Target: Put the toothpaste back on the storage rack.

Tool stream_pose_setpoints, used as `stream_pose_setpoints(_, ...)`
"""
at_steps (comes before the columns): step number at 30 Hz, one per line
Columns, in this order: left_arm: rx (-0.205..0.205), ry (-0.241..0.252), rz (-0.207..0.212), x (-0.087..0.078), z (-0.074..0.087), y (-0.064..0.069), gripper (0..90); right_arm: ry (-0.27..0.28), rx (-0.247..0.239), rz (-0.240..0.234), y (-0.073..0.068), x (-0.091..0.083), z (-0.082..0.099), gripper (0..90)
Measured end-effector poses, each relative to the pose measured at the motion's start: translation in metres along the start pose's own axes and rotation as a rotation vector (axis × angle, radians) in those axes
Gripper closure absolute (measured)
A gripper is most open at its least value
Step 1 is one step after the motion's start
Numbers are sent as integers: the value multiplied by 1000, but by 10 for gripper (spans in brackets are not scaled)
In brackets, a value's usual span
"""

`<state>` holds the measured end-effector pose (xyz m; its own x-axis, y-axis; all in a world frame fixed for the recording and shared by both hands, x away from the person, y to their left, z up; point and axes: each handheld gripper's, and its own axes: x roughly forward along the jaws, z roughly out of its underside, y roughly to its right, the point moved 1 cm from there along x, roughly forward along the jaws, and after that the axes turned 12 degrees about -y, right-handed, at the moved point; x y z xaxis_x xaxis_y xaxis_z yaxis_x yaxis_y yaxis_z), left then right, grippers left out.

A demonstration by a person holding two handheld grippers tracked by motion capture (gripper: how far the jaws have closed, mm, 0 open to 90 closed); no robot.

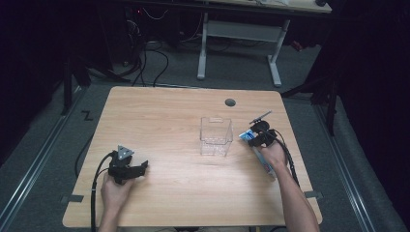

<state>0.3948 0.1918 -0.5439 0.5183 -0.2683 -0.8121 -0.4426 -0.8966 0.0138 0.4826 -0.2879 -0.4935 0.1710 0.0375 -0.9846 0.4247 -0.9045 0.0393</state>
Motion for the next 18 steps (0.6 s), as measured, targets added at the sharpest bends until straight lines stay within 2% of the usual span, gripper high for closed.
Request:
stream_pose_setpoints(4, 0, 0, 0, 0, 0, 0, 243, 35, 14, -29, 3, -8, 4, 734)
stream_pose_setpoints(5, 0, 0, 0, 0, 0, 0, 242, 64, 16, -39, 4, -14, 7, 735)
stream_pose_setpoints(12, -1, 0, 0, 0, 0, 0, 243, 142, 20, -77, 8, -29, 19, 739)
stream_pose_setpoints(18, -1, 0, 0, 0, 0, 0, 244, 176, 23, -90, 9, -36, 27, 741)
